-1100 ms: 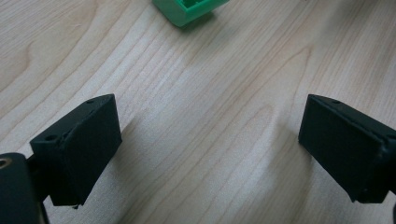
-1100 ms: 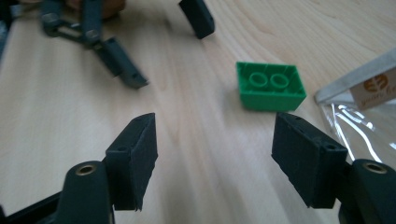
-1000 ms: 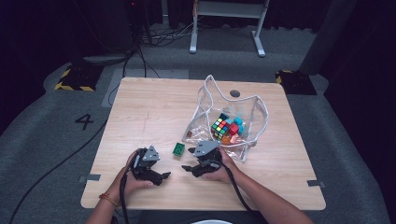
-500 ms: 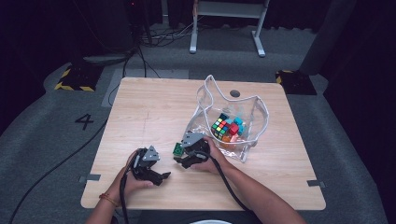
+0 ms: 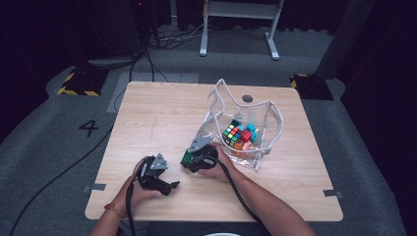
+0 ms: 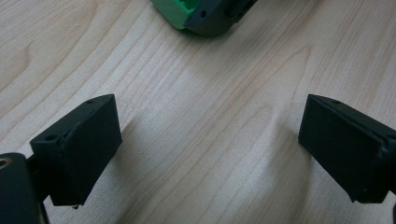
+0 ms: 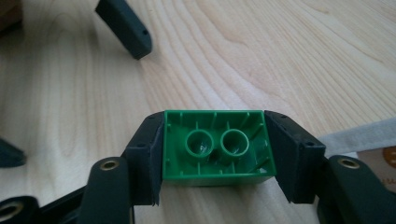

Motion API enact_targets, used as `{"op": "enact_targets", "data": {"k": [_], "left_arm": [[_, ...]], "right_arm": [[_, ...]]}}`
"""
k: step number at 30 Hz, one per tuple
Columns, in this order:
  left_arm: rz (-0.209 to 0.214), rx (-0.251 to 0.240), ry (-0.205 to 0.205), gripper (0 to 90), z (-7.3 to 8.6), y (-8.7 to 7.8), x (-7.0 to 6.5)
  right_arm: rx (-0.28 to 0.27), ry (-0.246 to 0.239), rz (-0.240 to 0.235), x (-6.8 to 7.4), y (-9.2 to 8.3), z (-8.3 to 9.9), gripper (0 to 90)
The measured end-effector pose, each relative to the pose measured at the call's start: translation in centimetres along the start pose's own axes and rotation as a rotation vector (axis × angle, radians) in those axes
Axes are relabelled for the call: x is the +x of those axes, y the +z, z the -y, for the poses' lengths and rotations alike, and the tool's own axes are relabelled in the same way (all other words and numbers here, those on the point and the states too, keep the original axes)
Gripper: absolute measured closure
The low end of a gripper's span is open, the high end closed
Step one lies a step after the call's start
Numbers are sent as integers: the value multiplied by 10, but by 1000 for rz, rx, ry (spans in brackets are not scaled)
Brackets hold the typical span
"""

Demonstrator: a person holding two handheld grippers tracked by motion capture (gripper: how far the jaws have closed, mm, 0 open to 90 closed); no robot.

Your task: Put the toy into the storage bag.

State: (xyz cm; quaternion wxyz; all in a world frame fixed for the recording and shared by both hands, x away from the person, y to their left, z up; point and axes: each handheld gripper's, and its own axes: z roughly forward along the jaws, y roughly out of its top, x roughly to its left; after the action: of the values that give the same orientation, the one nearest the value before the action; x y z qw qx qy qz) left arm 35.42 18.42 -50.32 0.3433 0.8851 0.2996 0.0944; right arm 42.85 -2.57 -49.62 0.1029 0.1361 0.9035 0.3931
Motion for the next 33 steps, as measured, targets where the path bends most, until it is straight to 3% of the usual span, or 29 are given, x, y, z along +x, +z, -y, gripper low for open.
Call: {"op": "enact_targets", "data": {"k": [5,11,17,21,33], "left_arm": [[5,4,6,56,-1,1,0],[6,2,5,55,-1,1,0],[2,3,6,56,-1,1,0],[6,2,5,55,-1,1,0],[5,2,5,55,-1,1,0]], "right_arm": [[-24,-20,-32,6,-11,2,433],[-47,-39,-63,18,-36,12,435],[-66,-42,-83,25,-61,27,435],[-72,-15,-93,28,-76,39,435],[-58,9,-44,24,-121,76,435]]}}
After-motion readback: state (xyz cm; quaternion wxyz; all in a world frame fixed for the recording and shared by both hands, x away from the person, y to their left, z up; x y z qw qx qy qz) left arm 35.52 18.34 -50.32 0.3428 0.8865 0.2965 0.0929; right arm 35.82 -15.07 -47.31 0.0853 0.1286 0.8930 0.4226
